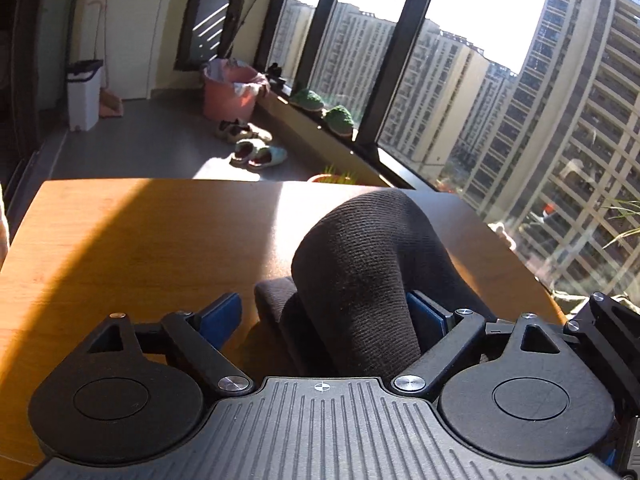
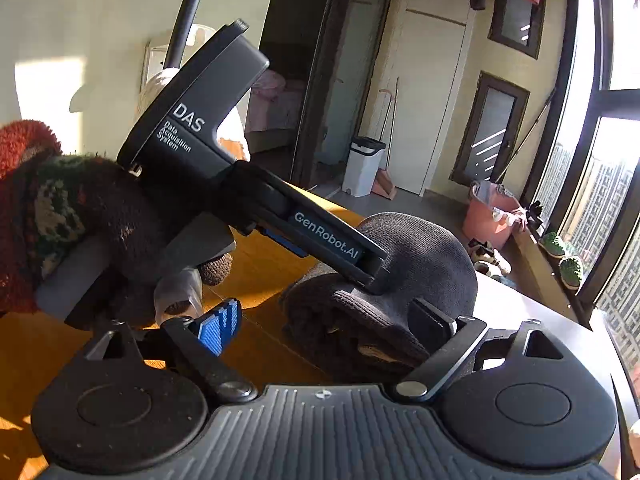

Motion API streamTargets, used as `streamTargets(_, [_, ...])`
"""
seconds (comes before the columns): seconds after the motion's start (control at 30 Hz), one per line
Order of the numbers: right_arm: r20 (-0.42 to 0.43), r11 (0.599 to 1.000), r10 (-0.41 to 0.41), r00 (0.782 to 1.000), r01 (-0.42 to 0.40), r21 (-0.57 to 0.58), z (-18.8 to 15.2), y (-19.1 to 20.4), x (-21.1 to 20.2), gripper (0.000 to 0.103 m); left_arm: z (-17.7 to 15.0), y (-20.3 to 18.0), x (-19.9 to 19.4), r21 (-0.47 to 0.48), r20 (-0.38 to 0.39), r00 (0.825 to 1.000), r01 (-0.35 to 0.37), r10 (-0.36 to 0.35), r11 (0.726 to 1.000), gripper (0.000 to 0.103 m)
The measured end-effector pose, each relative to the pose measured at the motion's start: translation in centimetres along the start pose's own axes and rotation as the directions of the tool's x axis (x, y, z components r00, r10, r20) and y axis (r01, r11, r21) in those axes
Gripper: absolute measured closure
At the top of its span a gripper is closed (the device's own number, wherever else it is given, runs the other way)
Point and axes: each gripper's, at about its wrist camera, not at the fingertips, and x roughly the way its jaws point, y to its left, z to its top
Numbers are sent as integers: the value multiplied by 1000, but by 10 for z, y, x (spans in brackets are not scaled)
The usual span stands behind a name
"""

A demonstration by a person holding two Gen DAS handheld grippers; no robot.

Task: Fold clothes
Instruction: 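Roll the sweatshirt further with the left gripper while the right gripper presses the roll, then press the roll down with the right gripper to finish rolling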

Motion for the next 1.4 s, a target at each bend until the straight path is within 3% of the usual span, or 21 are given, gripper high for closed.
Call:
streamTargets(0.1, [53,978,9,999,-19,208,3,-38,-16,0,-7,11,1,-24,-1,1000,4,-4,1000,3])
streamTargets(0.2, [32,938,-105,994,88,336,-1,-65,-5,0,-10,18,-2,-38,9,1000,15,-15,999,2])
streamTargets(0.27, [-126,928,-169,978,200,314,-16,-77,26,0,-11,21,-4,-51,23,999,31,-30,998,2])
streamTargets(0.3, [-154,929,-158,975,200,312,-27,-81,34,0,-11,22,-7,-65,27,999,40,-38,997,2])
streamTargets(0.4, [-140,904,-132,981,178,388,-42,-88,31,0,-10,20,-25,-78,58,996,68,-63,995,5])
streamTargets(0.47, [-126,913,-141,982,178,367,-40,-89,27,0,-8,14,-35,-31,79,996,43,-40,999,5])
streamTargets(0.53, [-95,920,-137,986,162,357,-30,-88,23,0,-7,7,-30,45,65,997,-40,37,998,4])
streamTargets(0.6, [-50,919,-127,991,136,371,-17,-94,17,0,-11,5,-21,84,47,997,-71,67,994,4])
streamTargets(0.7, [-29,911,-161,986,160,379,9,-107,26,0,-12,7,-13,57,39,998,-60,58,997,3])
streamTargets(0.8, [-144,893,-153,978,199,404,31,-129,71,0,-11,9,-10,63,41,997,-68,65,996,0])
streamTargets(0.87, [-316,894,-100,944,225,389,26,-138,114,0,-11,13,-9,40,34,998,-58,57,997,0])
streamTargets(0.97, [-356,856,-40,934,216,470,12,-144,136,0,-13,15,-9,22,28,998,-62,62,998,0])
streamTargets(1.03, [-346,829,-17,938,207,520,5,-148,133,0,-13,17,-9,12,26,998,-56,56,998,0])
streamTargets(1.4, [-331,899,-89,939,218,379,-6,-132,91,0,-27,15,-16,-41,-2,1000,6,-6,999,0])
